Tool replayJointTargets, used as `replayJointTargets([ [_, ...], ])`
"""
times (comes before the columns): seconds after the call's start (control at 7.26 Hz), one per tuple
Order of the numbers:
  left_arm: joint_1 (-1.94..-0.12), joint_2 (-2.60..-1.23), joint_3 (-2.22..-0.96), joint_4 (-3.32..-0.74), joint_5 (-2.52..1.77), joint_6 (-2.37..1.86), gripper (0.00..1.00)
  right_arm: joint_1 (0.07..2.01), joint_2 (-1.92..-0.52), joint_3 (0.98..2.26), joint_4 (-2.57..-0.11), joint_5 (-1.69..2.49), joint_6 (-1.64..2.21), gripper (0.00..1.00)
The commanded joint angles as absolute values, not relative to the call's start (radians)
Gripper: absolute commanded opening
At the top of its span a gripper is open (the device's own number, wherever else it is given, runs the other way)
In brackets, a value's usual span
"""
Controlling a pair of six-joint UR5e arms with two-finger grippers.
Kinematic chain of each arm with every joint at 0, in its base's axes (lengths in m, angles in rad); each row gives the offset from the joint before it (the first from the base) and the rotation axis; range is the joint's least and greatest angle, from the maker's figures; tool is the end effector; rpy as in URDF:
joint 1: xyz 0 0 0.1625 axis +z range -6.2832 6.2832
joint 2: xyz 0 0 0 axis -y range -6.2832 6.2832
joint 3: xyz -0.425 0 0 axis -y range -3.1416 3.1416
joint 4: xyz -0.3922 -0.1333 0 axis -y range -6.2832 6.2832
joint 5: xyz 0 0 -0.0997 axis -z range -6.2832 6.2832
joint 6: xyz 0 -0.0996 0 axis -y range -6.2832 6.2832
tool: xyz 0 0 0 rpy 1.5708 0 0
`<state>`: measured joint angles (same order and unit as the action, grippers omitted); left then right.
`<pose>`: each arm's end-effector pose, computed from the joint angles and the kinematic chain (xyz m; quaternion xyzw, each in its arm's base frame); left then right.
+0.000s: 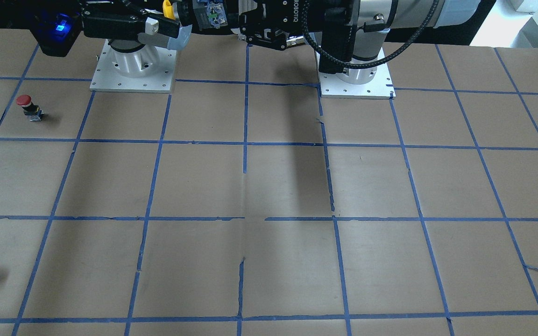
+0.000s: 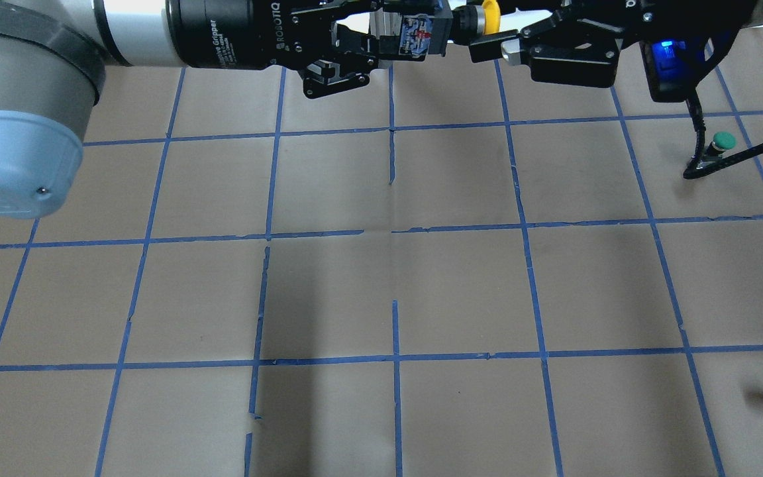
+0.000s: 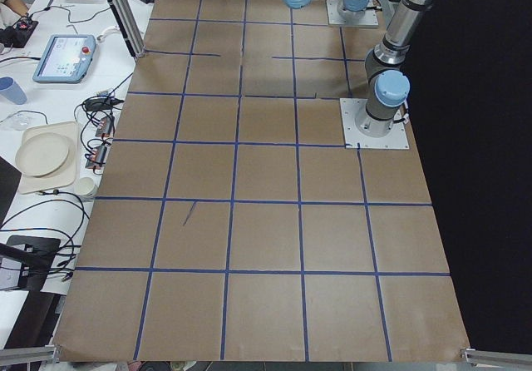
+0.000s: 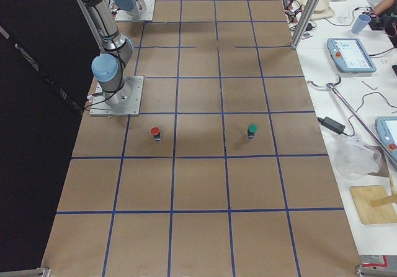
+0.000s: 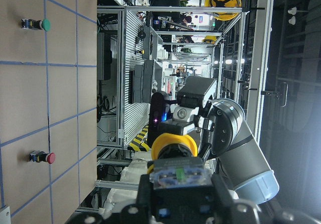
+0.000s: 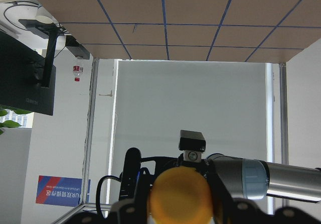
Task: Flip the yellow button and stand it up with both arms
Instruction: 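Close the right gripper on the yellow cap held by the left gripper, then open the left gripper and withdraw it while the right gripper pulls the button away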
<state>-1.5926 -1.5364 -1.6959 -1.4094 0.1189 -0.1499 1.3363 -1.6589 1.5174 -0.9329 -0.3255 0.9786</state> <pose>-0.2425 -0.4711 0.5470 0.0244 -0.7474 -0.0306 0.6633 0.1231 -0.4647 0.5657 0.5666 0.5653 0.3914 0.4541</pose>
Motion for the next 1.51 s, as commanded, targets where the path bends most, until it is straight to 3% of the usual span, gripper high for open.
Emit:
replayJointTargets([
  [0.0,-1.594,-1.534,-1.694,-1.408,0.120,-0.181,0.99,1.335,-1.655,1.514,-0.933,-0.325,0.979,0.07],
  [0.83,-1.577,-1.534,-1.666,-1.401,0.429,-0.250,1.00,1.209,-1.641,1.516,-1.167,-0.575,0.931,0.08],
  [1.38,-1.623,-1.542,-1.592,-1.414,1.161,-0.233,0.99,1.186,-1.579,1.513,-1.164,-1.045,0.400,0.09],
])
